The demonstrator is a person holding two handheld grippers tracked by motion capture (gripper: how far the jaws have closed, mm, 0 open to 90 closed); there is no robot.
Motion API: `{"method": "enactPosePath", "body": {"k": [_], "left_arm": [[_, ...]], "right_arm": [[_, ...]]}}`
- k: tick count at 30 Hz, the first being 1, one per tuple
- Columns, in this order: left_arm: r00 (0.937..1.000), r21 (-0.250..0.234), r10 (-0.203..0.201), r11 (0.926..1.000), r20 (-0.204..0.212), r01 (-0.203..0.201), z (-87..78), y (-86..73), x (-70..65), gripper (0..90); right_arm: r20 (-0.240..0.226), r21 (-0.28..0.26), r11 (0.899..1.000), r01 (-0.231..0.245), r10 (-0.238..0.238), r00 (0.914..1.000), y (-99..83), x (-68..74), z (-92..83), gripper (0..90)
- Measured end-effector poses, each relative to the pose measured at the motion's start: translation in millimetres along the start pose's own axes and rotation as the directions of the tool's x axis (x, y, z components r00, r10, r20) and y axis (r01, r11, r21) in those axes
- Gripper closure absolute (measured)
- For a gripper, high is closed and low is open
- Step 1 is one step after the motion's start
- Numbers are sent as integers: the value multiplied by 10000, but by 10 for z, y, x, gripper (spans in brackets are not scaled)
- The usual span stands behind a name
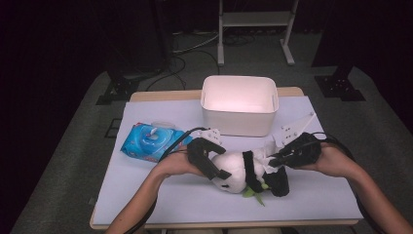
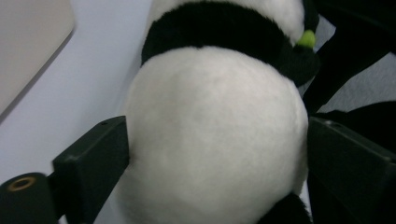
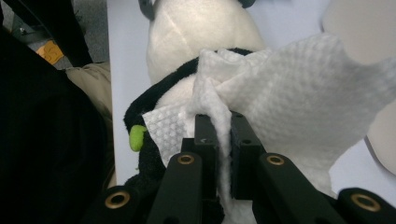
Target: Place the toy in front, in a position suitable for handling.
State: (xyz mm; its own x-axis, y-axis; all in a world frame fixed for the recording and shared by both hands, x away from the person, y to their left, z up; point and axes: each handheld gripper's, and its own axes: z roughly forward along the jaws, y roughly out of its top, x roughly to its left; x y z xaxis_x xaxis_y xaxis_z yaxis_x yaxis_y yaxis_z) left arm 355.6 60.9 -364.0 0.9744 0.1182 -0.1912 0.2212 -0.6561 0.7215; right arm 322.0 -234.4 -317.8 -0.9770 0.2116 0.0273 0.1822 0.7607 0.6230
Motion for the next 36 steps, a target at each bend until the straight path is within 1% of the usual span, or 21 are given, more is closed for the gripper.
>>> {"method": "enactPosePath", "body": {"k": [2, 5, 9, 12, 13, 14, 15, 17, 18, 21, 23, 25, 26, 28, 29, 30, 32, 33, 34, 35, 36], "left_arm": [[10000, 123, -75, 9999, 15, 75, -9, -16, 3, 55], [9996, 372, -283, 9989, 83, 280, 24, -45, 20, 28], [9976, 437, -643, 9970, 250, 632, 107, -66, 46, 3], [9974, 568, -672, 9962, 251, 657, 206, -31, 31, 0], [9986, 645, -474, 9969, 254, 457, 235, -18, 20, 19], [9996, 633, -238, 9977, 173, 227, 251, -3, 5, 64], [10000, 524, 21, 9986, -39, -19, 246, 12, -1, 118], [9995, 347, 245, 9991, -203, -238, 214, 27, 4, 213], [9992, 295, 298, 9991, -268, -290, 188, 36, 16, 238], [9962, 248, 716, 9972, -492, -704, 154, 78, 32, 289], [9914, 261, 1130, 9934, -668, -1114, 138, 144, 22, 313], [9876, 224, 1409, 9899, -696, -1397, 109, 239, 23, 314], [9842, 218, 1586, 9873, -792, -1574, 93, 286, 21, 317], [9730, 385, 2003, 9796, -1143, -1971, 65, 371, 23, 317], [9691, 445, 2089, 9778, -1311, -2048, 64, 398, 22, 316], [9604, 631, 2339, 9719, -1511, -2268, 60, 423, 32, 316], [9589, 648, 2391, 9706, -1527, -2317, 62, 438, 45, 315], [9591, 534, 2370, 9714, -1546, -2314, 80, 430, 42, 315], [9577, 571, 2459, 9691, -1498, -2399, 101, 417, 40, 312], [9546, 577, 2585, 9658, -1481, -2526, 131, 393, 29, 307], [9542, 532, 2588, 9658, -1503, -2536, 148, 377, 20, 301]], "right_arm": [[-135, 27, 10000, 60, -59, 9999, 0, 31, 9, 833], [-143, 34, 10000, 72, -71, 9999, -3, 61, 12, 833], [-103, 95, 9998, 164, -163, 9998, -4, 74, 9, 832], [-101, 205, 9995, 238, -236, 9997, 24, 81, 6, 832], [-45, 248, 9992, 314, -313, 9995, 41, 83, 1, 831], [-72, 247, 9990, 370, -369, 9993, 59, 81, -4, 830], [-46, 288, 9988, 403, -402, 9992, 76, 79, -9, 830], [174, 352, 9984, 438, -445, 9989, 101, 57, -23, 830], [182, 286, 9987, 413, -418, 9990, 106, 37, -34, 830], [122, -13, 9995, 309, -309, 9994, 124, -34, -71, 830], [158, -95, 9994, 333, -331, 9993, 157, -64, -83, 829], [243, -44, 9992, 403, -402, 9989, 206, -88, -95, 829], [301, -41, 9993, 375, -374, 9988, 235, -100, -111, 829], [392, -14, 9991, 417, -416, 9984, 286, -137, -145, 829], [448, 6, 9989, 465, -465, 9979, 308, -157, -153, 829], [498, 102, 9991, 409, -413, 9979, 330, -171, -155, 829], [477, 178, 9990, 406, -414, 9980, 368, -207, -123, 828], [407, 152, 9992, 380, -386, 9984, 380, -217, -101, 829], [340, 144, 9992, 382, -387, 9987, 397, -229, -62, 829], [271, 141, 9992, 383, -386, 9989, 415, -237, -13, 829], [136, 164, 9990, 406, -408, 9991, 438, -239, 68, 828]]}}
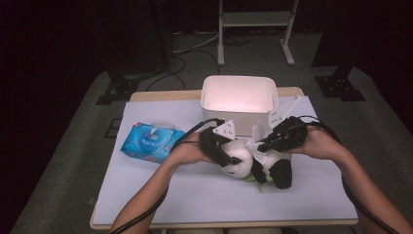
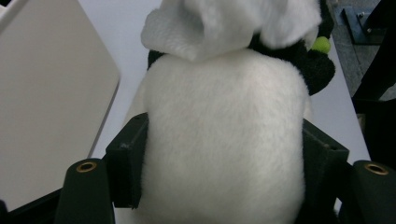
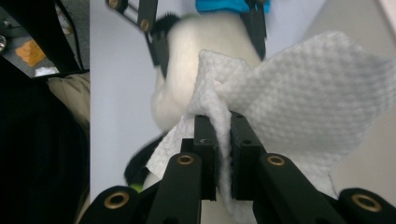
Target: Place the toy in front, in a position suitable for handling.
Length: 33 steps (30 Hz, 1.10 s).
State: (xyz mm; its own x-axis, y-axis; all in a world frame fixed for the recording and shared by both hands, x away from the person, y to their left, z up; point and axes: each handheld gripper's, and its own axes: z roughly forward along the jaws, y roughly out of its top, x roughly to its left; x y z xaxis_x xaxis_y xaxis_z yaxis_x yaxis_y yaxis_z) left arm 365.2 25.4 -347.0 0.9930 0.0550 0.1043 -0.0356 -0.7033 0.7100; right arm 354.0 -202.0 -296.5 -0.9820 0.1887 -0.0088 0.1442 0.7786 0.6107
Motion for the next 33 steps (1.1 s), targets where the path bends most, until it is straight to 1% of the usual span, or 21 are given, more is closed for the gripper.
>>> {"method": "enactPosePath", "body": {"k": [2, 3, 5, 7, 9, 11, 14, 16, 18, 20, 22, 23, 24, 25, 26, 27, 28, 29, 31, 32, 33], "left_arm": [[9999, 297, 164, 9994, 29, -165, 34, -52, -37, 284], [9999, 305, 155, 9994, 28, -156, 41, -81, -49, 279], [9998, 84, -122, 9999, 169, 120, 32, -160, -69, 265], [9985, -62, -448, 9990, 307, 450, 28, -237, -85, 250], [9939, -130, -968, 9951, 537, 977, 35, -325, -85, 231], [9914, -274, -1149, 9928, 619, 1168, 30, -380, -85, 220], [9878, -452, -1345, 9894, 791, 1383, 25, -412, -91, 197], [9858, -357, -1410, 9888, 911, 1448, 31, -386, -88, 168], [9839, -144, -1463, 9888, 1028, 1485, 38, -354, -89, 127], [9780, -17, -1652, 9860, 1270, 1668, 29, -340, -76, 99], [9685, 87, -1971, 9801, 1525, 1981, 9, -337, -53, 81], [9630, 41, -2151, 9761, 1623, 2174, -1, -339, -47, 80], [9617, 39, -2195, 9751, 1643, 2219, -9, -345, -35, 79], [9596, 169, -2319, 9725, 1596, 2323, 0, -356, -24, 54], [9563, 294, -2466, 9691, 1572, 2450, 12, -365, -22, 27], [9506, 314, -2634, 9646, 1643, 2618, 30, -381, -21, 23], [9475, 302, -2692, 9629, 1726, 2681, 48, -398, -25, 13], [9456, 356, -2700, 9627, 1814, 2681, 70, -415, -30, 10], [9422, 392, -2796, 9600, 1843, 2772, 98, -416, -37, 1], [9410, 433, -2812, 9596, 1883, 2781, 115, -412, -40, 0], [9425, 543, -2769, 9609, 1872, 2715, 138, -402, -49, 0]], "right_arm": [[-146, 199, 9997, 133, -130, 9998, 31, 15, 129, 829], [-250, 306, 9993, 191, -183, 9995, 45, 31, 192, 829], [-357, 346, 9991, 260, -248, 9991, 53, 45, 219, 829], [-307, 381, 9989, 287, -275, 9992, 44, 60, 167, 829], [-187, 351, 9991, 219, -213, 9996, 12, 55, 91, 829], [29, 265, 9996, 50, -51, 10000, -48, 42, -15, 829], [160, 140, 9995, -293, 291, 9994, -173, 15, -133, 830], [88, 159, 9987, -494, 493, 9987, -242, 23, -132, 831], [30, 229, 9986, -486, 485, 9988, -279, 53, -109, 831], [-62, 247, 9983, -522, 523, 9986, -310, 88, -91, 832], [-222, 289, 9984, -480, 486, 9986, -337, 120, -74, 833], [-233, 294, 9985, -458, 465, 9986, -347, 138, -67, 833], [-292, 310, 9986, -433, 442, 9986, -355, 155, -60, 834], [-365, 351, 9986, -406, 419, 9985, -360, 174, -53, 834], [-386, 396, 9985, -391, 406, 9984, -365, 199, -43, 834], [-438, 404, 9984, -386, 403, 9982, -371, 212, -36, 834], [-478, 407, 9985, -377, 396, 9981, -380, 230, -27, 835], [-467, 423, 9985, -350, 369, 9982, -390, 248, -17, 836], [-535, 533, 9980, -334, 362, 9979, -408, 277, 6, 838], [-491, 608, 9977, -304, 334, 9982, -410, 293, 16, 838], [-474, 687, 9973, -269, 302, 9984, -409, 305, 20, 838]]}}
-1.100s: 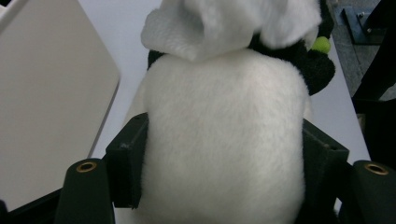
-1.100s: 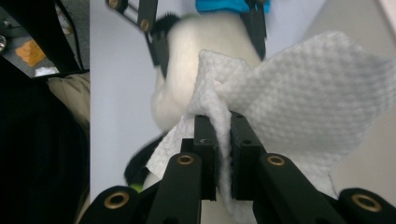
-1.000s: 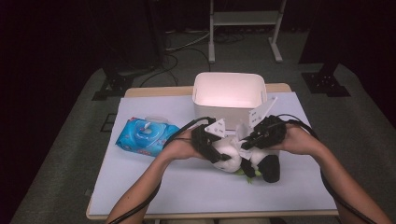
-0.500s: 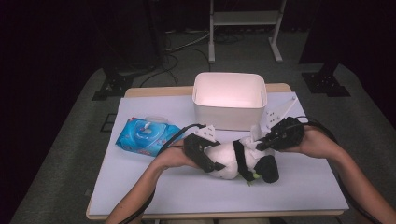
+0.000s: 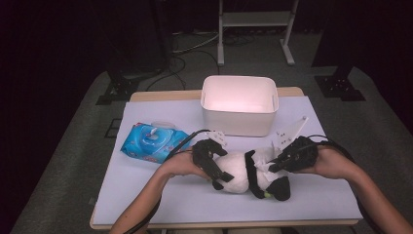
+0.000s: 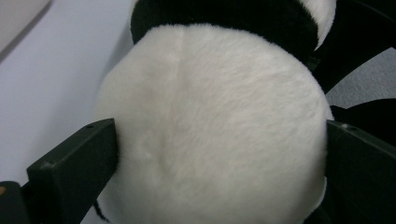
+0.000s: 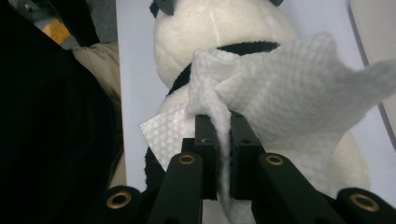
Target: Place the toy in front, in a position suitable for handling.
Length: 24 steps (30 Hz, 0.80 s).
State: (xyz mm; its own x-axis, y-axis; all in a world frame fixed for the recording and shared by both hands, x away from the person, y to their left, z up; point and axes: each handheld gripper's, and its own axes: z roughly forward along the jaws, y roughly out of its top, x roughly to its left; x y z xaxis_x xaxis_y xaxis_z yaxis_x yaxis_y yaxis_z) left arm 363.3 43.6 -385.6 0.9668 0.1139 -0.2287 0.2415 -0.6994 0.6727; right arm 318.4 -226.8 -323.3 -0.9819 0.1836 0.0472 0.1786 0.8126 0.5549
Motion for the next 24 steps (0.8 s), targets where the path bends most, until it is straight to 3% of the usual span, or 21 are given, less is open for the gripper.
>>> {"method": "enactPosePath", "body": {"k": [5, 10, 15, 19, 20, 22, 24], "left_arm": [[9994, 245, 334, 9992, -110, -332, 91, 16, -20, 25], [9937, -5, 947, 9955, -600, -949, 1, 5, -57, 287], [9773, -270, 1578, 9862, -1417, -1632, -93, 66, -82, 343], [9532, 136, 2072, 9777, -2203, -2094, -145, 171, -109, 342], [9447, 66, 2161, 9752, -2466, -2214, -140, 186, -117, 342], [9502, 83, 2056, 9778, -2342, -2095, -107, 191, -114, 327], [9504, 284, 2195, 9754, -2205, -2187, -41, 162, -128, 300]], "right_arm": [[-85, 133, 9998, 136, -135, 9999, 16, 39, 16, 837], [-133, -153, 9998, 154, -156, 9998, 48, 17, -31, 836], [71, -523, 9981, 310, -306, 9995, 173, -53, -101, 835], [273, -421, 9981, 454, -443, 9986, 310, -131, -79, 834], [296, -413, 9979, 499, -487, 9984, 333, -146, -65, 834], [241, -486, 9976, 495, -484, 9985, 393, -185, -14, 834], [224, -409, 9980, 486, -477, 9986, 422, -209, 54, 832]]}}
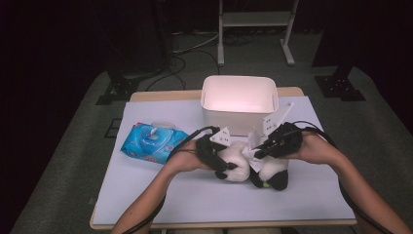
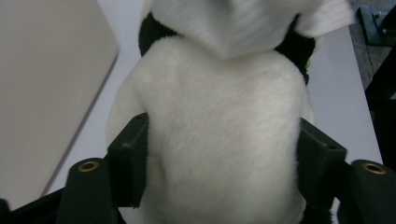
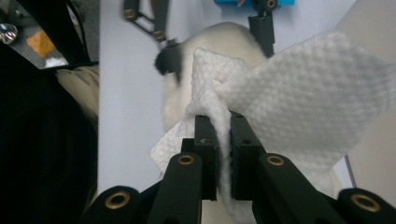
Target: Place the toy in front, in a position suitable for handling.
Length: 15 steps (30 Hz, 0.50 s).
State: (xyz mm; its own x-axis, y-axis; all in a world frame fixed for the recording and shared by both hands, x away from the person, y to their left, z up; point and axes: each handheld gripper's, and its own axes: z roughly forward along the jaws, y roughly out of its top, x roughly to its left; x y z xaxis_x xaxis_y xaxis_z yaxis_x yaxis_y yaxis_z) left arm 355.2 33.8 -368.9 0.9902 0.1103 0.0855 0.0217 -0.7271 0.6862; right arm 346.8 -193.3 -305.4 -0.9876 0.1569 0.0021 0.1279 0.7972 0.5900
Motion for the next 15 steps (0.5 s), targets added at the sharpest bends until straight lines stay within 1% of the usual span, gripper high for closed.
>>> {"method": "enactPosePath", "body": {"k": [1, 2, 3, 4, 5, 7, 8, 10, 12, 13, 14, 15], "left_arm": [[10000, 55, -39, 10000, 55, 39, 20, -15, -10, 274], [9998, 69, -171, 9998, 82, 170, 33, -37, -16, 242], [9992, -22, -376, 9993, 162, 376, 40, -69, -16, 197], [9992, -123, -356, 9993, 195, 358, 42, -92, -13, 172], [9989, -256, -379, 9989, 282, 386, 39, -111, -7, 141], [9982, -456, -504, 9976, 326, 518, 28, -126, -4, 108], [9980, -473, -550, 9973, 321, 565, 22, -129, -5, 93], [9971, -582, -611, 9963, 450, 637, -6, -137, -12, 83], [9951, -652, -793, 9944, 589, 831, -48, -151, 9, 83], [9942, -764, -888, 9927, 614, 934, -71, -157, 17, 83], [9932, -792, -965, 9917, 658, 1016, -97, -162, 32, 83], [9916, -723, -1092, 9908, 688, 1141, -111, -167, 45, 83]], "right_arm": [[-7, 223, 9997, -32, 32, 10000, 2, -14, 65, 832], [-50, 417, 9991, -64, 66, 10000, -7, -20, 110, 833], [-94, 603, 9982, -75, 81, 9999, -28, -26, 166, 833], [-208, 579, 9981, -209, 222, 9995, -59, -33, 208, 833], [-267, 501, 9983, -281, 295, 9992, -79, -28, 213, 833], [-201, 508, 9984, -266, 276, 9994, -96, 0, 184, 833], [-136, 519, 9985, -175, 182, 9997, -108, 20, 151, 833], [-49, 540, 9984, -174, 177, 9998, -141, 42, 68, 833], [133, 579, 9980, -247, 240, 9996, -195, 51, -22, 833], [193, 602, 9977, -311, 300, 9994, -228, 53, -65, 833], [271, 612, 9973, -401, 385, 9989, -263, 58, -103, 833], [308, 626, 9970, -462, 443, 9985, -300, 61, -133, 833]]}}
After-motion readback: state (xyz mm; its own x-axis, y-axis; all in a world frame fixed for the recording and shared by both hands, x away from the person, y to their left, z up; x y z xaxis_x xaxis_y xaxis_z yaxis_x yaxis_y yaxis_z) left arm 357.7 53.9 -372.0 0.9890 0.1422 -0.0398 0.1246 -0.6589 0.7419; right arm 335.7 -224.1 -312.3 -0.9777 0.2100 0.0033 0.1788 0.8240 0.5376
